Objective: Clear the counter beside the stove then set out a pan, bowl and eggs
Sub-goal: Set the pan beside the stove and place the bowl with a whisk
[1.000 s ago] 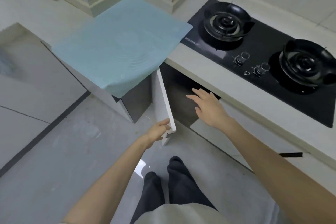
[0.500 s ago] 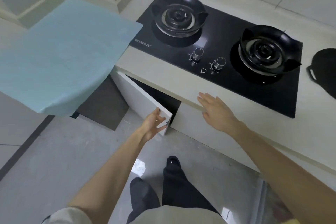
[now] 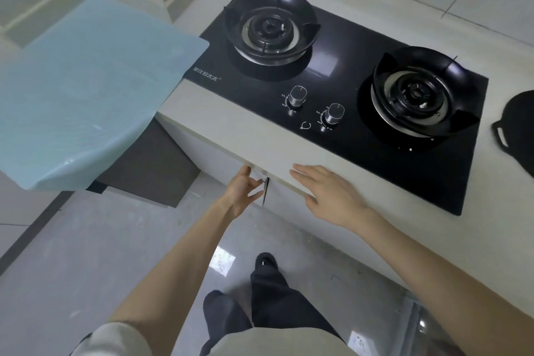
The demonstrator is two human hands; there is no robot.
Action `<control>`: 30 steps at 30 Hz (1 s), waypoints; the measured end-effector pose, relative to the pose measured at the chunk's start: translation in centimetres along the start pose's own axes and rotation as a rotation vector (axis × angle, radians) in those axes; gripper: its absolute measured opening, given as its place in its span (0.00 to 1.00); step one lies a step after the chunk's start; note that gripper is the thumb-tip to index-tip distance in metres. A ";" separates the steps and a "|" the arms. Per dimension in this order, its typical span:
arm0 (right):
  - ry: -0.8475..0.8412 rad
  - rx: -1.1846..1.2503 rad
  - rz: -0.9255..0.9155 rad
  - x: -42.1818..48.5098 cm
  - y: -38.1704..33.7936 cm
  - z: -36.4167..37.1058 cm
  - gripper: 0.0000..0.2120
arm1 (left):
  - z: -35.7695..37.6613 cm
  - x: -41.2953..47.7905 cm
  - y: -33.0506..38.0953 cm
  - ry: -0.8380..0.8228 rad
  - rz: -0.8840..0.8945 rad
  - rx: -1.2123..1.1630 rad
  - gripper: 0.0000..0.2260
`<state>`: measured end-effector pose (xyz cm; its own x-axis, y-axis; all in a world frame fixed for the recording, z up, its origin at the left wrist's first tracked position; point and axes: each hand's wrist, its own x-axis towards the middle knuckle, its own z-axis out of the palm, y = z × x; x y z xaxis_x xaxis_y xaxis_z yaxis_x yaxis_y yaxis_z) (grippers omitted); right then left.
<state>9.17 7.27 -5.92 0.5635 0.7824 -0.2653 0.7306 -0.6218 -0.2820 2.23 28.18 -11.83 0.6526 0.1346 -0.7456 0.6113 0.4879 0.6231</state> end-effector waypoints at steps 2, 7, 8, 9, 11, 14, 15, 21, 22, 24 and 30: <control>-0.001 0.004 0.005 -0.1 0.0 0.1 0.30 | 0.5 -0.3 0.1 0.008 -0.003 0.009 0.29; -0.023 0.012 0.037 -0.6 -0.5 0.6 0.29 | 1.1 -1.7 -0.2 0.001 0.006 -0.021 0.30; -0.028 0.016 0.049 -0.7 -0.7 0.7 0.29 | 1.2 -2.1 -0.3 0.006 0.012 -0.017 0.30; -0.030 0.021 0.062 -1.0 -0.9 0.8 0.28 | 1.1 -2.6 -0.5 0.019 0.026 -0.007 0.29; -0.027 0.039 0.092 -1.7 -1.4 1.0 0.27 | 1.0 -3.5 -1.1 0.062 0.057 0.008 0.26; -0.016 0.089 0.167 -4.0 -2.6 1.5 0.26 | 1.0 -5.8 -2.0 0.064 0.109 0.085 0.22; -0.008 0.116 0.191 -5.0 -2.9 1.7 0.25 | 1.0 -6.6 -2.3 0.058 0.130 0.128 0.22; 0.039 0.202 0.350 -12.0 -4.8 4.3 0.24 | 2.9 -10.2 -4.4 -0.020 0.324 0.519 0.22; 0.034 0.198 0.382 -12.8 -4.8 4.8 0.24 | 3.3 -10.5 -4.6 -0.036 0.355 0.578 0.22; 0.035 0.200 0.464 -15.5 -4.8 5.6 0.24 | 5.0 -11.6 -5.2 -0.099 0.424 0.722 0.23; 0.049 0.280 0.685 -22.7 -2.7 7.9 0.23 | 10.5 -13.5 -7.1 -0.330 0.719 1.162 0.25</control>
<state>-8.59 -9.06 -6.41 0.8791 0.2127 -0.4265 0.0875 -0.9517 -0.2943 -6.21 13.87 -3.76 0.9509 -0.2387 -0.1969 0.0135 -0.6037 0.7971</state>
